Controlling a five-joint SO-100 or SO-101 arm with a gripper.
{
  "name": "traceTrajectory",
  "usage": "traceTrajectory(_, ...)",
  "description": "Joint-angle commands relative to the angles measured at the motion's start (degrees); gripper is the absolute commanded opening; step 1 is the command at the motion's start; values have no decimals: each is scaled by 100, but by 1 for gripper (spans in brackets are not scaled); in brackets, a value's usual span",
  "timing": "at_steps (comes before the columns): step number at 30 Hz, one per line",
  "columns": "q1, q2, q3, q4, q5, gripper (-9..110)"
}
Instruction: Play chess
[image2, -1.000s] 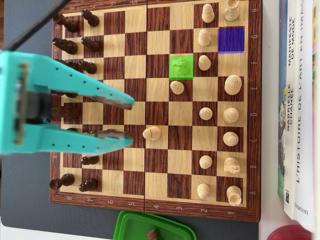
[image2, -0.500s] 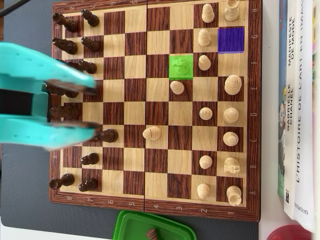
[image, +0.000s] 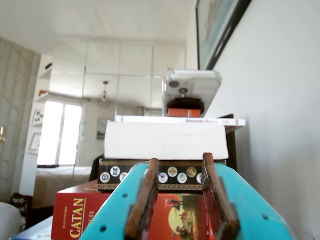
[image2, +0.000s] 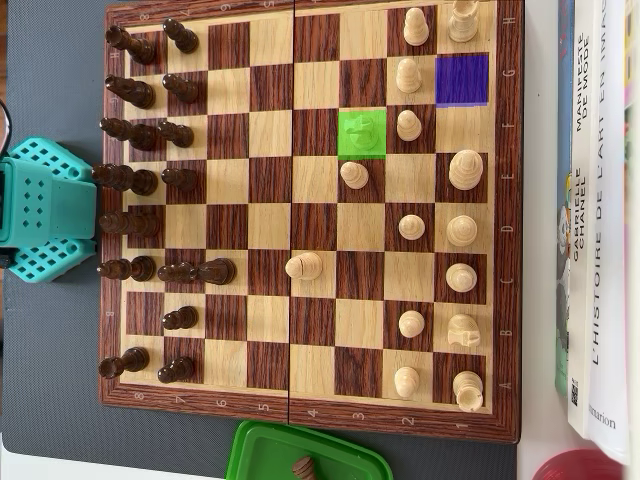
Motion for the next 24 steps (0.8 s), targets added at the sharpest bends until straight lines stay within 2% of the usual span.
traceTrajectory(1, -26, 132, 123, -501, -53, 13)
traceTrajectory(14, 18, 281, 114, -3445, -53, 14)
traceTrajectory(24, 26, 290, 114, -4588, -62, 14)
